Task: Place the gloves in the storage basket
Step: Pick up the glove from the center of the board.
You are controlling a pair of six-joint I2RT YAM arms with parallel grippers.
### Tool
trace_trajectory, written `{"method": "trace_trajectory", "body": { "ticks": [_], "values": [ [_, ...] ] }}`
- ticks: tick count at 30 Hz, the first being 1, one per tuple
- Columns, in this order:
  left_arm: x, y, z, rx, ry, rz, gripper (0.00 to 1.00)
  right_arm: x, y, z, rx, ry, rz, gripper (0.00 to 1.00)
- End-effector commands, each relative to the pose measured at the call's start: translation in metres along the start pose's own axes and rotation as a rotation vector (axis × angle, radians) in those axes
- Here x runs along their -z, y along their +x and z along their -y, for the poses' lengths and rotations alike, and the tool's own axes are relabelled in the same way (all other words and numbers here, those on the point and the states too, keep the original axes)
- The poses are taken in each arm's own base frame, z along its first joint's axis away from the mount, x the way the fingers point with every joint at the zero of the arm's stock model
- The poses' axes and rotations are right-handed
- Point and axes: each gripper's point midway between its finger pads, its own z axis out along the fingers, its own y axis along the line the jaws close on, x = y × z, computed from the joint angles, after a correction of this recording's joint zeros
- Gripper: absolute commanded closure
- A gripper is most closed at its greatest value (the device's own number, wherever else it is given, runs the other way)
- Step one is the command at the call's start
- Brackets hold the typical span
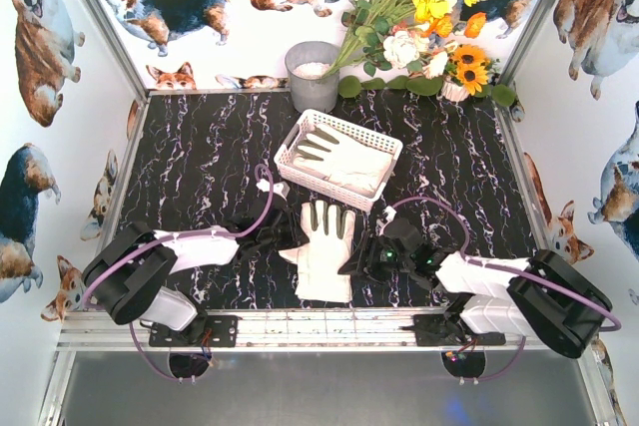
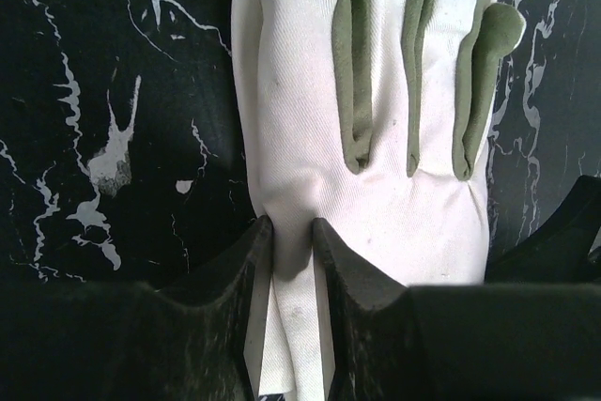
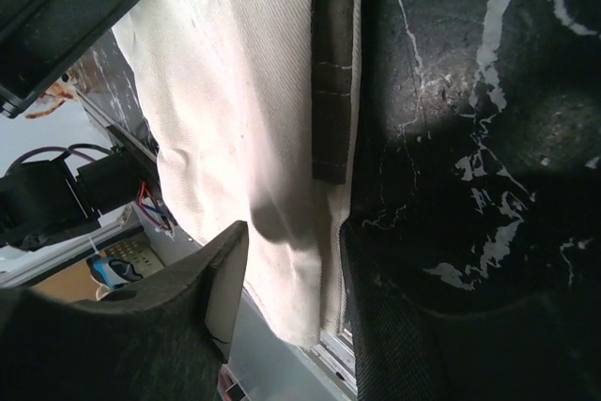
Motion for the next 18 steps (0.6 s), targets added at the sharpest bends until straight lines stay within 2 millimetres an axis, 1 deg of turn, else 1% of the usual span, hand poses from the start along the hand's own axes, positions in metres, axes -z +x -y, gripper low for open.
{"method": "trace_trajectory", "body": {
  "ticks": [1,4,7,10,12,13,15,18],
  "values": [
    [0.003,0.034,-0.026,0.005,-0.086,-0.091,0.82,-0.005,-0.001,0.009,-0.012,0.02,0.01,0.56],
    [0.005,0.034,-0.028,0.006,-0.09,-0.086,0.82,-0.006,-0.002,0.006,-0.016,0.011,0.01,0.67],
    [0.007,0.033,-0.029,-0.001,-0.093,-0.075,0.81,-0.004,-0.003,0.002,-0.018,-0.003,0.018,0.82],
    [0.012,0.026,-0.021,-0.058,-0.067,-0.053,0.74,0.0,-0.003,-0.006,-0.019,-0.007,0.011,0.98],
    [0.018,0.015,-0.01,-0.132,-0.062,-0.016,0.63,0.005,-0.004,-0.012,-0.021,-0.003,0.008,1.0],
    [0.023,0.012,-0.01,-0.182,-0.087,-0.007,0.58,0.008,-0.005,-0.016,-0.023,-0.003,0.008,1.0],
    [0.036,0.0,0.001,-0.292,-0.113,0.04,0.47,0.015,-0.007,-0.024,-0.035,0.001,0.012,1.0],
    [0.053,-0.009,0.014,-0.422,-0.13,0.099,0.33,0.024,-0.01,-0.031,-0.061,0.014,0.027,1.0]
  ]
}}
